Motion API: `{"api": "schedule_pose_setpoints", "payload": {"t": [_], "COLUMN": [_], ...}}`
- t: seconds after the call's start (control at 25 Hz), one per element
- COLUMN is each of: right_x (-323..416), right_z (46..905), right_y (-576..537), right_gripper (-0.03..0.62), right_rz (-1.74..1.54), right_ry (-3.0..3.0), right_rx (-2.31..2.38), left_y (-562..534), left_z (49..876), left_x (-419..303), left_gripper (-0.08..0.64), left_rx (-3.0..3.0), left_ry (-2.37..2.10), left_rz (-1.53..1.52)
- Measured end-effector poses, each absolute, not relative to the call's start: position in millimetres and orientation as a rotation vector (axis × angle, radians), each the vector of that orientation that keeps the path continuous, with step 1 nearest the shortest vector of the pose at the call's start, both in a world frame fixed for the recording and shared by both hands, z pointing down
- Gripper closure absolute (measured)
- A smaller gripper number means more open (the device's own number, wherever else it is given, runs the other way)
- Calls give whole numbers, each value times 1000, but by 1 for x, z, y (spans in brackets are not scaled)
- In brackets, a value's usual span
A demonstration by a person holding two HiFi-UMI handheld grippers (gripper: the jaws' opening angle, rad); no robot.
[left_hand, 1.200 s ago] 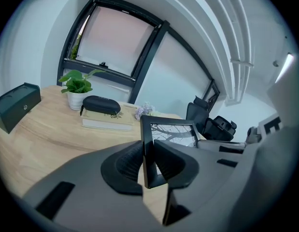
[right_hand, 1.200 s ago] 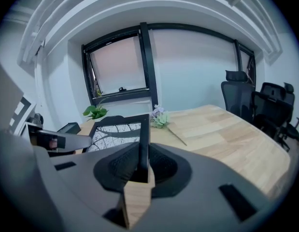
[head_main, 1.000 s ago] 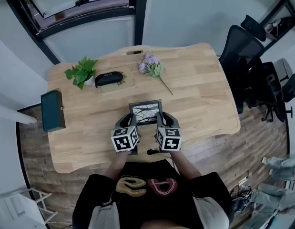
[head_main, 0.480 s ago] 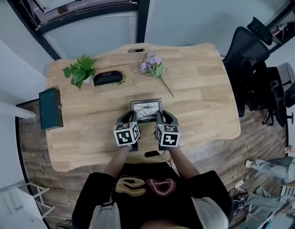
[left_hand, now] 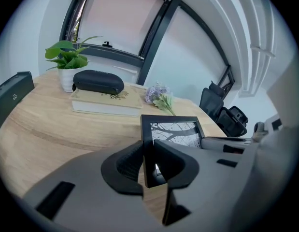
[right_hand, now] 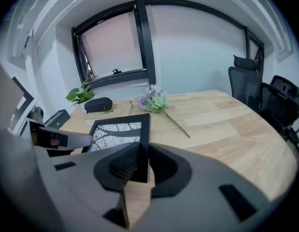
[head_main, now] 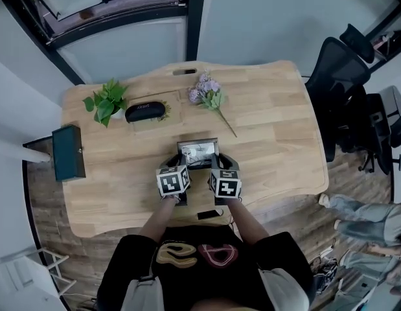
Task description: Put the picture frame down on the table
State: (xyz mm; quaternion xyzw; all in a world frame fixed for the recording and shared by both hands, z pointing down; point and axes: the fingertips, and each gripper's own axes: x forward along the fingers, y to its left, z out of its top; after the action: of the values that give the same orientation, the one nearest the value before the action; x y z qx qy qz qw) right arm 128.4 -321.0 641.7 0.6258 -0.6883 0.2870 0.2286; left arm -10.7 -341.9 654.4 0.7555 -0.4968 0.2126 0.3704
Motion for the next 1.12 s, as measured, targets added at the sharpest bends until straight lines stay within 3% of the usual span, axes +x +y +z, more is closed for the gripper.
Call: {"api": "schedule_pose_setpoints", "payload": {"t": [1.12], "right_x": [139], "right_z": [701], "right_y": [-340], "right_gripper": [518], "right_rz": [888], "right_ry": [-1811], "right_rx": [1601], "left_y": [-353], "left_z": [716], "left_x": [0], "left_gripper": [480], "left_rx": [1796], "left_ry": [-1267], "left_rz": [699]}}
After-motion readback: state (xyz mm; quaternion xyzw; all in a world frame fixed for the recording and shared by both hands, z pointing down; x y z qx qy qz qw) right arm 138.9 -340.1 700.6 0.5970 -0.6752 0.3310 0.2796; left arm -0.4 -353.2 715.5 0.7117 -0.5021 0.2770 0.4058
